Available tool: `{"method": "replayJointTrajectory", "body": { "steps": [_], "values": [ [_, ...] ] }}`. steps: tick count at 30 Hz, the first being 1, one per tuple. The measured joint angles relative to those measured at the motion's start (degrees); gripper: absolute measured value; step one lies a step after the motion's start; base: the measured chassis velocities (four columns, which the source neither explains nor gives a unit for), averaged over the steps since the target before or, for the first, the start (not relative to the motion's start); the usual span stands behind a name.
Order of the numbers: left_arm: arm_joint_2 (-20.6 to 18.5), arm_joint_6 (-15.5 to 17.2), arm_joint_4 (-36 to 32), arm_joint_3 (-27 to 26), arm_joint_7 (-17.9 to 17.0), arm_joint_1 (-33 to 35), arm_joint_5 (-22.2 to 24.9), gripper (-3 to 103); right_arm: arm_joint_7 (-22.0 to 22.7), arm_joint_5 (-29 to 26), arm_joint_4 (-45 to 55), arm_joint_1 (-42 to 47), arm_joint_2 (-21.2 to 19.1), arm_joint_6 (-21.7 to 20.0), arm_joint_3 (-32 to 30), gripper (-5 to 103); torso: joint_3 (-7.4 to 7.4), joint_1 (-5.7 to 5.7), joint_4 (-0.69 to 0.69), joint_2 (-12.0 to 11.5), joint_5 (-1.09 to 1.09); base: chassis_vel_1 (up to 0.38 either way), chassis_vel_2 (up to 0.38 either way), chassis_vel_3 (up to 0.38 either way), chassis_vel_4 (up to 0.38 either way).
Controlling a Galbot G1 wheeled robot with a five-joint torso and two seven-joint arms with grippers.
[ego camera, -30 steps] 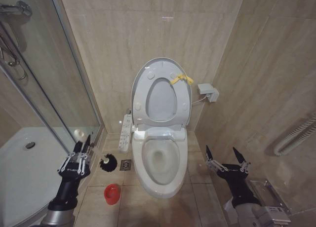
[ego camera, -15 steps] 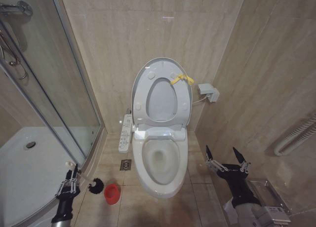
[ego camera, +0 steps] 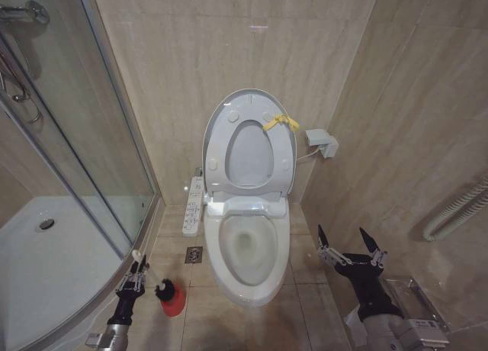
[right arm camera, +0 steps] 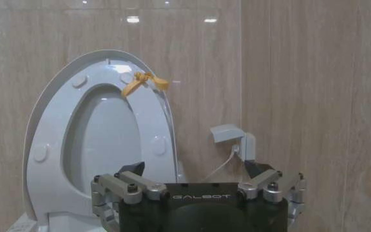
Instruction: Open the toilet lid, clean the toilet bowl with a toilet brush, close the toilet lid, and flush.
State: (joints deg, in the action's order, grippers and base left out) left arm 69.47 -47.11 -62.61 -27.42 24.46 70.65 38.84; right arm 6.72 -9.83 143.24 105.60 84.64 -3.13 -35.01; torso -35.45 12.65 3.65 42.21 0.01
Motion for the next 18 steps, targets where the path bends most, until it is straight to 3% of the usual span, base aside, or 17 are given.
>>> {"method": "replayJointTrajectory", "body": {
  "steps": [18],
  "values": [
    [-1.9, 0.1, 11.4, 3.9, 4.3, -7.9, -1.3, 19, 0.0, 0.0, 0.0, 0.0, 0.0, 0.0, 0.0, 100, 0.00, 0.00, 0.01, 0.0, -0.01, 0.000, 0.000, 0.000, 0.000]
  ]
}}
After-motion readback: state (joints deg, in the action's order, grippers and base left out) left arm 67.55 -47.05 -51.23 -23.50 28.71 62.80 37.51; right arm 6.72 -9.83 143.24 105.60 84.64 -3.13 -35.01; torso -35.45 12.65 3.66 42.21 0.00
